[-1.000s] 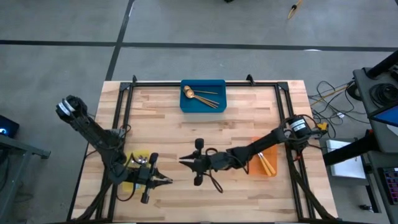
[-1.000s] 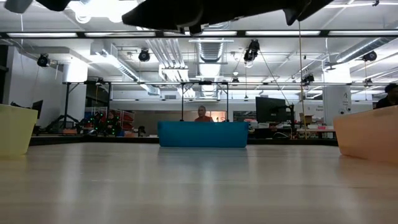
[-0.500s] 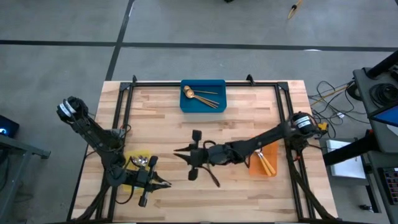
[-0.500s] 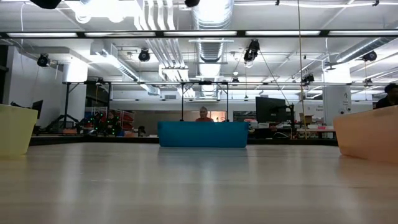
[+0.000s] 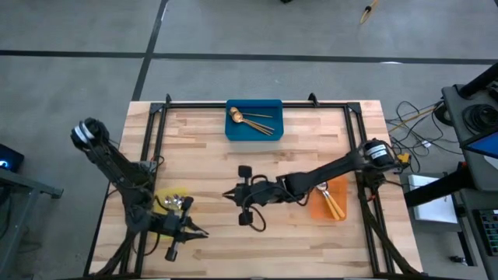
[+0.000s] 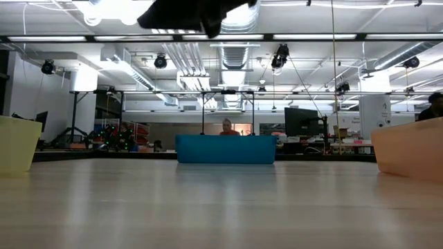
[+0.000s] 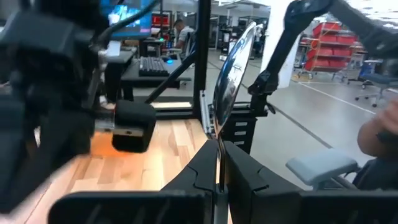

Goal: Sort silverware by color (type)
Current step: Put the blue spoon into the yellow bin

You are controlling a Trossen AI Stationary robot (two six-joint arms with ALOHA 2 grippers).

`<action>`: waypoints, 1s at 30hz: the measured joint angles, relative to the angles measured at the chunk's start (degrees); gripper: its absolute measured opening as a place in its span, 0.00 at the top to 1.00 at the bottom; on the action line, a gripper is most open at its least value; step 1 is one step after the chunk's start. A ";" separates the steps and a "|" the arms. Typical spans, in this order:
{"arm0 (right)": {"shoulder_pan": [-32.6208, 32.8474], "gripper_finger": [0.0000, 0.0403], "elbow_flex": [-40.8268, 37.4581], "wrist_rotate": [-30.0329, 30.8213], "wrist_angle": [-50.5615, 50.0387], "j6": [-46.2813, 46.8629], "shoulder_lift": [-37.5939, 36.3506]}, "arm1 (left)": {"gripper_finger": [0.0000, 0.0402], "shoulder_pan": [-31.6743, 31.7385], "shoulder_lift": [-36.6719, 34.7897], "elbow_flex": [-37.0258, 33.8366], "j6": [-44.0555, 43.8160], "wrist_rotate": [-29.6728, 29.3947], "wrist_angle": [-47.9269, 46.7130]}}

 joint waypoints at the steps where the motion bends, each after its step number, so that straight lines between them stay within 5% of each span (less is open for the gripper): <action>1: -0.41 0.98 -0.38 -3.67 2.44 1.83 0.64 | 1.00 -0.41 -0.62 0.00 0.59 0.03 -0.34; 4: -1.70 0.97 -1.03 -15.08 8.72 7.80 2.74 | 1.00 -1.26 -2.39 0.00 1.84 0.10 -1.58; 7: -2.25 0.93 -0.91 -20.02 13.32 11.65 4.89 | 1.00 -1.54 -4.07 -0.02 2.03 -0.62 -3.32; 20: -2.06 0.58 5.44 -20.34 23.11 13.77 12.72 | 1.00 -1.13 -8.40 -0.04 4.72 -21.66 -9.64; 30: -2.12 0.53 14.52 -19.73 22.67 9.27 18.66 | 1.00 -0.56 -7.73 -0.07 5.05 -22.09 -8.88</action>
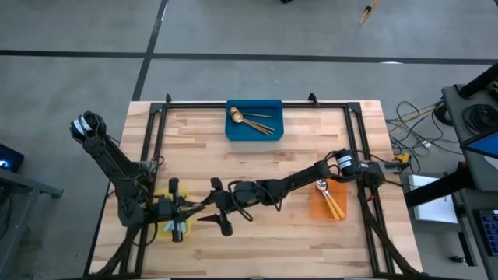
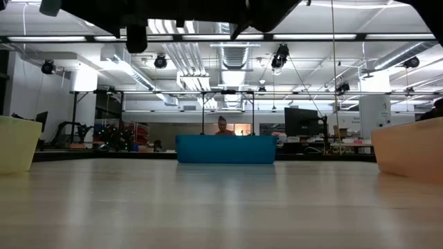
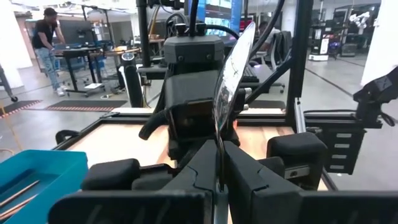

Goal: Sort silverware by color (type)
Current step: Put the blue spoon into the yellow bin

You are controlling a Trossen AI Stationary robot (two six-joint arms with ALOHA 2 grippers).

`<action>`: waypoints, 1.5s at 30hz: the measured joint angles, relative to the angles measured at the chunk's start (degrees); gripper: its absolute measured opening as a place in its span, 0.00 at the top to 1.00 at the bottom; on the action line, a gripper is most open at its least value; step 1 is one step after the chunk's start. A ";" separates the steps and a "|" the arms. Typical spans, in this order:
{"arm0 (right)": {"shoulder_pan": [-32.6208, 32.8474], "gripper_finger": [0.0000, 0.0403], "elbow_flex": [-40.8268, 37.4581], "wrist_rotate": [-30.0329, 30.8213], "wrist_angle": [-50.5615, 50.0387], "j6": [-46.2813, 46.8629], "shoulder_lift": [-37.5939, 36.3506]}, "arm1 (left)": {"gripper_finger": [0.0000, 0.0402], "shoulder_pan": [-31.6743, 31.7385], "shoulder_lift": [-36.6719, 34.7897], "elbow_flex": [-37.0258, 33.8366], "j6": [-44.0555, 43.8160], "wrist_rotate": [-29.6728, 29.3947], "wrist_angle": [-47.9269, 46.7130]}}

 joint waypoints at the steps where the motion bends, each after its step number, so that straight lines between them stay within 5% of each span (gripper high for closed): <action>1: 0.01 0.54 0.51 0.78 0.05 -0.43 0.18 | 1.00 -0.01 0.00 0.00 0.02 0.01 0.20; 6: 0.06 0.65 1.08 2.39 -0.01 -2.49 0.38 | 1.00 -0.04 0.00 0.00 0.16 0.02 0.07; 13: 0.06 0.93 1.12 2.42 -0.21 -3.79 0.38 | 0.99 -0.04 0.00 0.00 0.23 -0.11 0.09; 23: -0.01 0.93 1.12 2.90 -3.17 -5.14 -1.28 | 0.91 -0.06 -1.25 0.00 -0.56 -1.03 0.30; 29: 0.10 0.93 0.66 14.60 -7.03 -7.27 -3.28 | 0.76 -0.15 -1.60 0.00 4.48 -7.18 0.01; 36: 0.18 0.93 -1.37 36.37 -9.28 -7.42 -3.65 | 0.60 -0.06 -1.66 0.00 8.81 -18.80 0.00; 45: 0.19 0.93 -1.65 38.41 -6.25 -8.00 -3.66 | 0.57 2.75 -0.10 -0.20 4.21 -23.22 -0.55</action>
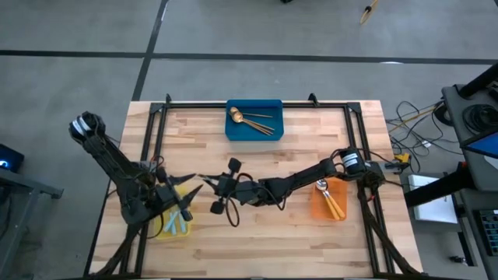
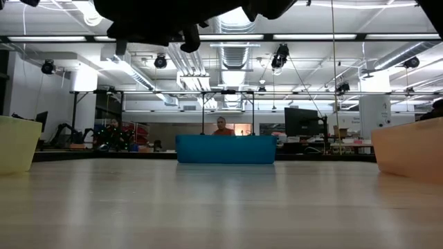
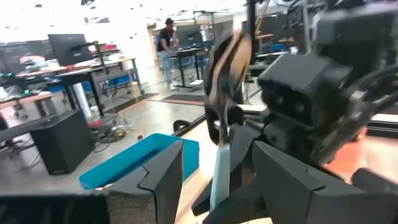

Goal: Sort silverware by color (type)
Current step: Put the blue spoon into the yellow bin

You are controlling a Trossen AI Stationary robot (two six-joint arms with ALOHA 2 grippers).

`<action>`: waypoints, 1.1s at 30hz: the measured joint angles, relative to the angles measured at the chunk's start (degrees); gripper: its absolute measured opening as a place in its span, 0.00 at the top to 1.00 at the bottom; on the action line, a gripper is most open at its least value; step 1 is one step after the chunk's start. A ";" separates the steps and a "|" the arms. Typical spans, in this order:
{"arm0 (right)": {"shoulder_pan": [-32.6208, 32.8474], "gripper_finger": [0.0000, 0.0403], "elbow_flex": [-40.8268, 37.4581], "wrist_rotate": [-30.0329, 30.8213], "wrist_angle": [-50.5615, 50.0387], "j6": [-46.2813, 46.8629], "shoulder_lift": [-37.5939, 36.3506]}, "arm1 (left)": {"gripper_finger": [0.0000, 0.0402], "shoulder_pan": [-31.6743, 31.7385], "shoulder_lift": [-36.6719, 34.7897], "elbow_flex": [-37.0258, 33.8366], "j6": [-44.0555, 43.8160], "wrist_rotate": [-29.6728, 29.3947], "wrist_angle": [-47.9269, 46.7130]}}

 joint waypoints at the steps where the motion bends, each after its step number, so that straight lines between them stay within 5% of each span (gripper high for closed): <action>1: 0.00 0.93 0.00 0.00 0.61 -0.07 0.00 | 0.57 0.47 0.38 0.00 -0.69 0.01 0.00; 21: 0.00 0.93 -0.02 -0.48 0.73 -0.96 -0.05 | 0.59 7.98 7.21 0.89 -7.04 3.85 3.29; 33: 0.00 0.93 -0.02 -0.46 0.26 -0.06 -0.05 | 0.87 8.18 7.21 1.18 -8.98 3.73 3.61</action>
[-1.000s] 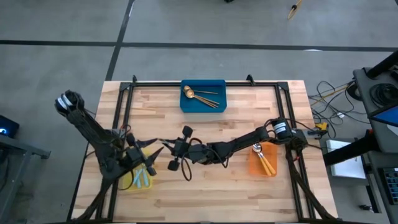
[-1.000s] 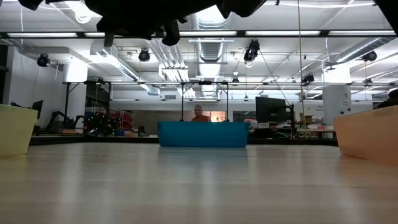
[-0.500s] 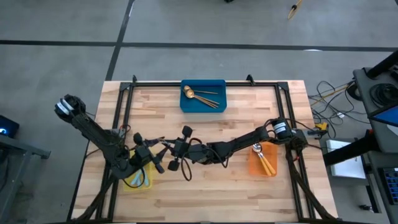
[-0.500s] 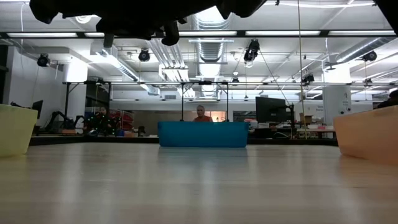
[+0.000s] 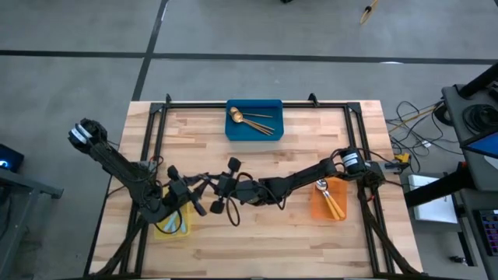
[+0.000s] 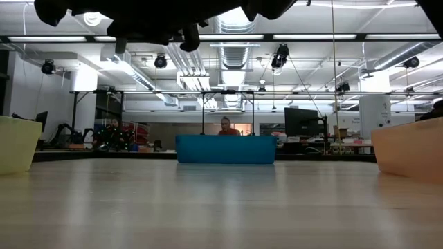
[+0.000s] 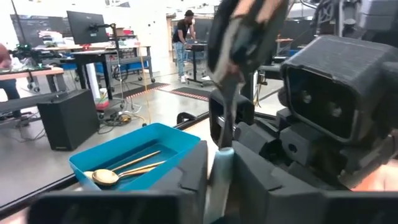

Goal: Sort silverware by color (type)
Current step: Put the blue spoon into the yellow bin

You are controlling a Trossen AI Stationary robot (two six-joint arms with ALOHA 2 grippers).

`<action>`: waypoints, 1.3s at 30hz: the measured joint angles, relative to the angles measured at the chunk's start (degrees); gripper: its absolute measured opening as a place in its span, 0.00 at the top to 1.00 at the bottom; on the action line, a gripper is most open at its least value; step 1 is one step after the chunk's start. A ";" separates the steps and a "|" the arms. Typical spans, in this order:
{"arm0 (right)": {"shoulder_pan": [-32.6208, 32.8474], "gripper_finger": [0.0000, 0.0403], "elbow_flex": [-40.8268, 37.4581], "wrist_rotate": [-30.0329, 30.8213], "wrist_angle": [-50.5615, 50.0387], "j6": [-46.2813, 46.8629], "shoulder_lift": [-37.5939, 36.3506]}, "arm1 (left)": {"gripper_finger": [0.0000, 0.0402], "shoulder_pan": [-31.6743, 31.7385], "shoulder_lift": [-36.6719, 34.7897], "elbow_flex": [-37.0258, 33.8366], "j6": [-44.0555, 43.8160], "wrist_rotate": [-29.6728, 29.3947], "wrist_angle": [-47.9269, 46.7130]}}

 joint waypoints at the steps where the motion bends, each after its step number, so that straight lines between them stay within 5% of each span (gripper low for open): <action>1: -0.01 0.92 0.00 0.04 -0.11 0.47 0.00 | 0.91 0.00 0.00 0.00 -0.25 -0.05 0.00; 15: 0.00 0.54 -0.07 0.40 -9.15 4.54 -2.20 | 0.96 -2.03 -3.23 0.02 -2.43 -0.18 0.46; 25: 0.33 0.53 -0.07 -5.12 -54.87 22.14 -15.98 | 0.96 -13.15 -11.08 -0.04 -3.98 1.00 -3.81; 34: 1.32 0.61 -0.07 -8.14 -85.59 36.70 -25.64 | 0.96 -15.33 -8.70 -0.57 -32.69 12.53 -18.15; 39: 1.70 0.71 -0.19 -17.55 -95.44 43.54 -28.54 | 0.96 -15.42 -8.05 -0.57 -54.45 18.37 -31.02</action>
